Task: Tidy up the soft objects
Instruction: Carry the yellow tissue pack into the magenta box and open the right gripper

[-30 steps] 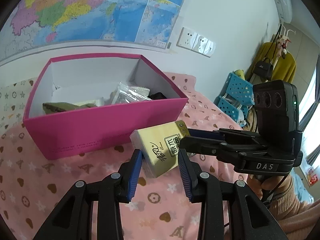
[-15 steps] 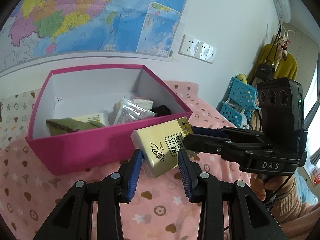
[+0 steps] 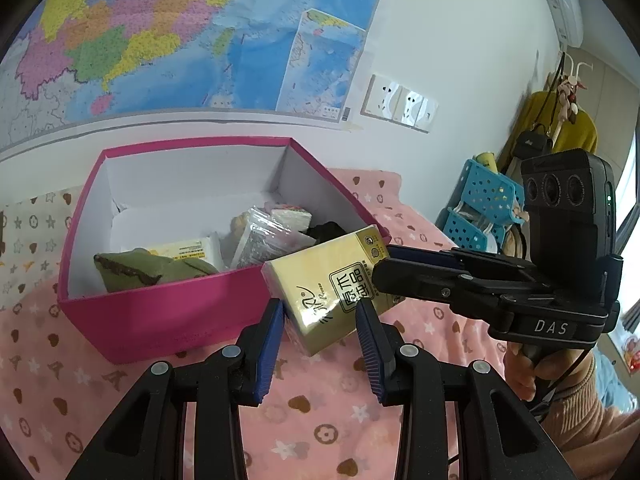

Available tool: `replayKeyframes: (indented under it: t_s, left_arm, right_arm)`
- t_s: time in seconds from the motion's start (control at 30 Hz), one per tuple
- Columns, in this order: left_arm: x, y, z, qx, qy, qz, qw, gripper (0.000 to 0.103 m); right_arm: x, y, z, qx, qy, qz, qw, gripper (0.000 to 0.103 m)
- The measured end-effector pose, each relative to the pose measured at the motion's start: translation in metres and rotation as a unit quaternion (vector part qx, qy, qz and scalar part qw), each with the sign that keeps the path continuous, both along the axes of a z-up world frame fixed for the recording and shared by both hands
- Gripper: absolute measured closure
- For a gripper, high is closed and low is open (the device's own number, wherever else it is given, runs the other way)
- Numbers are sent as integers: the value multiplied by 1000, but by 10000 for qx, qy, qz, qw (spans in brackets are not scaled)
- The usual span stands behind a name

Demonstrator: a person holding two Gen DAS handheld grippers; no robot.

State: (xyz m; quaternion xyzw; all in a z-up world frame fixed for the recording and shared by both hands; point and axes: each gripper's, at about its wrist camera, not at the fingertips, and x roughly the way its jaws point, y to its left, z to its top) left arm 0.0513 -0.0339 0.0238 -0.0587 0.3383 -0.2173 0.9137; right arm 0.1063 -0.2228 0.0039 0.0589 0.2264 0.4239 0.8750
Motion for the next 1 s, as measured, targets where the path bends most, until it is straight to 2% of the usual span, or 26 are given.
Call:
replayKeyframes:
  t_s: [1.0]
  left_arm:
    - [14,9,13,7,-184,168,9997,67]
  right_arm:
    - [14,9,16,6,-181,73,9998,68]
